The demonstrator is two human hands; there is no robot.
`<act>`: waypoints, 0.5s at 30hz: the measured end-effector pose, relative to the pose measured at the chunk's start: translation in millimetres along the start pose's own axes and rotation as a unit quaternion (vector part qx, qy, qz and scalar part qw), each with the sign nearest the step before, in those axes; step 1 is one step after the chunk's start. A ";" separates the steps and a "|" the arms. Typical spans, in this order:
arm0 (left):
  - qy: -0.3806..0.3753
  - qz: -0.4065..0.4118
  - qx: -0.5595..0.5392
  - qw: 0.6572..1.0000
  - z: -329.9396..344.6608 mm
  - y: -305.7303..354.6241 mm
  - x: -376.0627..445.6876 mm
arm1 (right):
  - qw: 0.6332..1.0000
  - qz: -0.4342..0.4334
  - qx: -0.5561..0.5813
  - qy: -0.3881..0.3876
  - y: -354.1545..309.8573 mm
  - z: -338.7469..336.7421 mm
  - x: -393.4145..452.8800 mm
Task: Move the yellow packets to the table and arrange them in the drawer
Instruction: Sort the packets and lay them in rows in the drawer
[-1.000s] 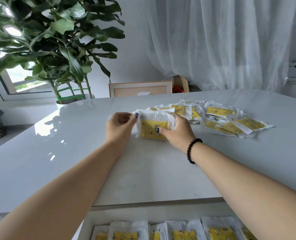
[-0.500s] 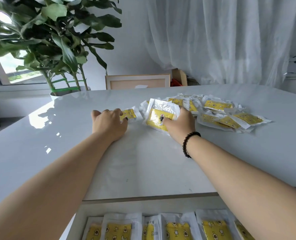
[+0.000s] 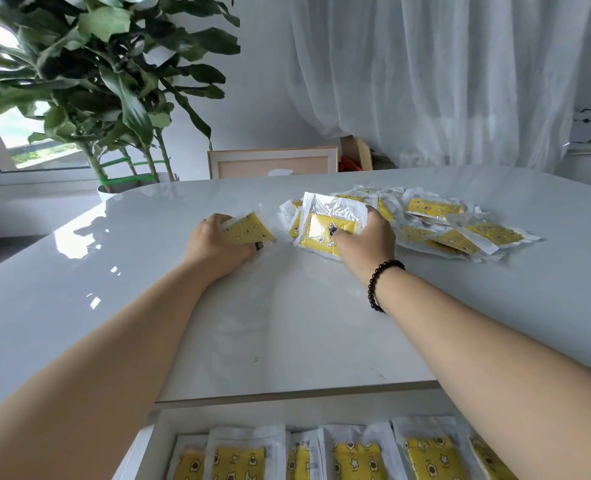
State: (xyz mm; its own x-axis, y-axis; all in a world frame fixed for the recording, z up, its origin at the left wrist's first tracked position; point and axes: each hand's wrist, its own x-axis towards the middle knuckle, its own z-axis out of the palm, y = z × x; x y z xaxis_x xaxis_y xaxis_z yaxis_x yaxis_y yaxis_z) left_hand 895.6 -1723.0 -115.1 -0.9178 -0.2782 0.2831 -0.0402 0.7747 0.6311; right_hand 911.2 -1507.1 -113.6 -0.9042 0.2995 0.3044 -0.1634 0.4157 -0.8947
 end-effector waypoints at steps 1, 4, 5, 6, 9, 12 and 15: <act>0.008 0.001 -0.046 0.999 -2.7 0.8 -1.2 | 1.000 -0.002 0.003 0.000 -0.4 -0.4 0.1; 0.039 0.024 -0.259 0.965 -7.8 5.2 -8.3 | 1.000 -0.009 0.021 -0.006 -2.2 -1.8 -0.8; 0.057 0.024 -0.314 0.947 -8.2 8.3 -11.3 | 0.999 -0.007 0.029 -0.012 -2.6 -2.2 -1.1; 0.072 0.016 -0.358 0.931 -7.8 11.1 -13.3 | 0.999 -0.004 0.037 -0.020 -3.1 -2.7 -1.8; 0.067 -0.039 -0.458 0.885 -3.4 17.5 -15.0 | 0.997 -0.041 0.061 -0.031 -3.8 -2.3 -6.2; 0.002 -0.085 -0.544 0.835 -1.3 20.9 -17.6 | 0.992 -0.091 0.079 -0.038 -3.1 0.5 -7.1; -0.031 -0.081 -0.582 0.808 -2.7 25.5 -27.3 | 0.992 -0.084 0.047 -0.076 -3.0 2.0 -8.4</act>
State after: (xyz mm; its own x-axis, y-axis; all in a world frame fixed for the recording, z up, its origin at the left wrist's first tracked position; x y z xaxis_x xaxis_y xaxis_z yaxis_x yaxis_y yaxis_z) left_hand 920.7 -1697.2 -104.8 -0.9573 -0.2652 0.1153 0.2045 -0.3386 0.9185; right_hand 918.6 -1512.5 -114.1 -0.9092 0.0964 0.4051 -0.3466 0.3640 -0.8645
